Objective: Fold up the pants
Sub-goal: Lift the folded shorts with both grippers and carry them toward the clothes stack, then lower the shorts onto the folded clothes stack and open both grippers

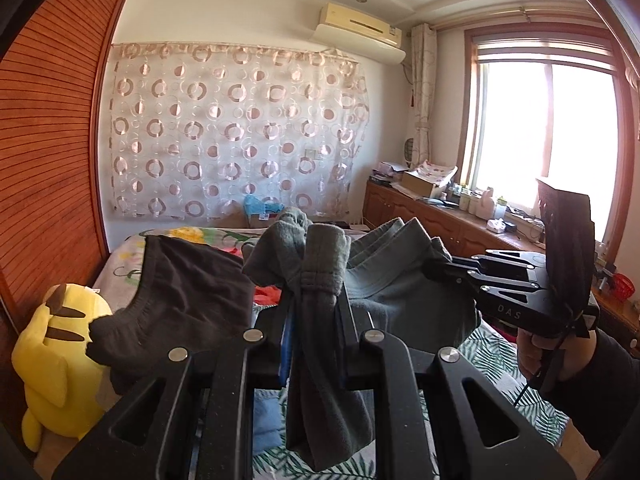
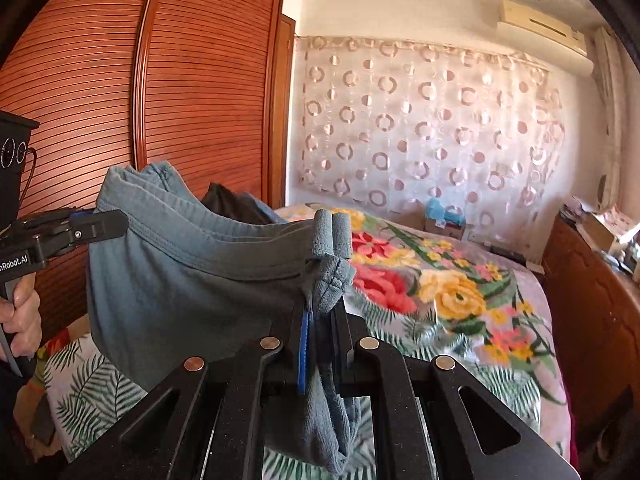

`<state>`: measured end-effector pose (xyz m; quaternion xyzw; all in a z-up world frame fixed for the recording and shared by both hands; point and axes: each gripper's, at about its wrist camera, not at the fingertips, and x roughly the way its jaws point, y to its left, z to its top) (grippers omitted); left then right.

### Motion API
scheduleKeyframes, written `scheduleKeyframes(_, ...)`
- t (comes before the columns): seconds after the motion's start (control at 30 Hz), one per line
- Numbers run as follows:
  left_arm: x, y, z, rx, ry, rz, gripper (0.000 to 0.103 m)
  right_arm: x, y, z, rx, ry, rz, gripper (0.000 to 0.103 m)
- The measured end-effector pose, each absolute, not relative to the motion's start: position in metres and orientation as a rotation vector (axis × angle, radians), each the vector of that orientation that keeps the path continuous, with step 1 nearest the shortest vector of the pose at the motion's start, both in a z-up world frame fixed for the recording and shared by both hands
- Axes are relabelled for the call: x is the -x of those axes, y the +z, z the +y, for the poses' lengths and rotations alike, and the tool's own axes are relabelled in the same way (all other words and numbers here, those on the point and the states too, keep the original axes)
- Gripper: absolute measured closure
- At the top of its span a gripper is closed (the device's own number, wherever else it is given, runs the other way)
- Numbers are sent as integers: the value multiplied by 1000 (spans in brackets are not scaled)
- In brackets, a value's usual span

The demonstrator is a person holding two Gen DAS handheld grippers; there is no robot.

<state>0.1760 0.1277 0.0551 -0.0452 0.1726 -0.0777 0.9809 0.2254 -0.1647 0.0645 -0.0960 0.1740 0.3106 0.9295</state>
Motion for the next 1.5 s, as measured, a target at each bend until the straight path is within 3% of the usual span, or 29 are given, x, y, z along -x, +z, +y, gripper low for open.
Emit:
scheduleKeyframes(0.53, -189, 37, 182, 189, -26, 295, 85, -316, 62, -111, 317, 748, 284, 94)
scheduleKeyframes(1.2, -166, 3, 210, 279, 120, 263, 85, -358, 47, -59, 421, 878, 238, 94)
scheduleKeyframes(1.4, -170, -2, 215, 279, 168, 297, 68, -369, 45, -56, 421, 888, 277, 94)
scheduleKeyframes(1.5, -173, -5, 215, 261, 178, 321, 54, -377, 47, -53, 419, 878, 318, 79)
